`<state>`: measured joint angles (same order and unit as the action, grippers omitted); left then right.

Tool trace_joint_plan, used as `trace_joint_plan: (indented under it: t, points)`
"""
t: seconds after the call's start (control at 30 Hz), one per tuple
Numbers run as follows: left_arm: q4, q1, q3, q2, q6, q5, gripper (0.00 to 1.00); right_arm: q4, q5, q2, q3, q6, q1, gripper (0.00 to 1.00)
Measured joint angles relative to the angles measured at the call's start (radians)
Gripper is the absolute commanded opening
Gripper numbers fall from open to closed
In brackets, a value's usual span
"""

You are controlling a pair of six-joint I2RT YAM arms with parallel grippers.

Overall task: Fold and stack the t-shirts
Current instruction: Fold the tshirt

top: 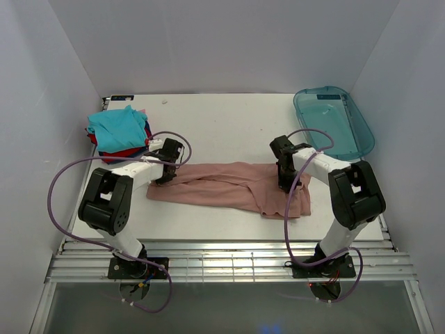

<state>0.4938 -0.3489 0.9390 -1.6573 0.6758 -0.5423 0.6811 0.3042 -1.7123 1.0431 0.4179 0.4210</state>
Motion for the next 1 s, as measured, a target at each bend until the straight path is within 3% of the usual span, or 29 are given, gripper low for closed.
trace_joint_plan:
  t: [0.67,1.0]
  points:
    - [-0.027,0.116,0.045,-0.068,0.047,0.042,0.00,-0.032,-0.153,0.014,-0.023,-0.056,-0.105,0.08]
    - [-0.061,0.049,-0.013,-0.041,0.109,-0.039,0.00,0.246,-0.162,-0.249,0.294,-0.113,-0.120,0.08]
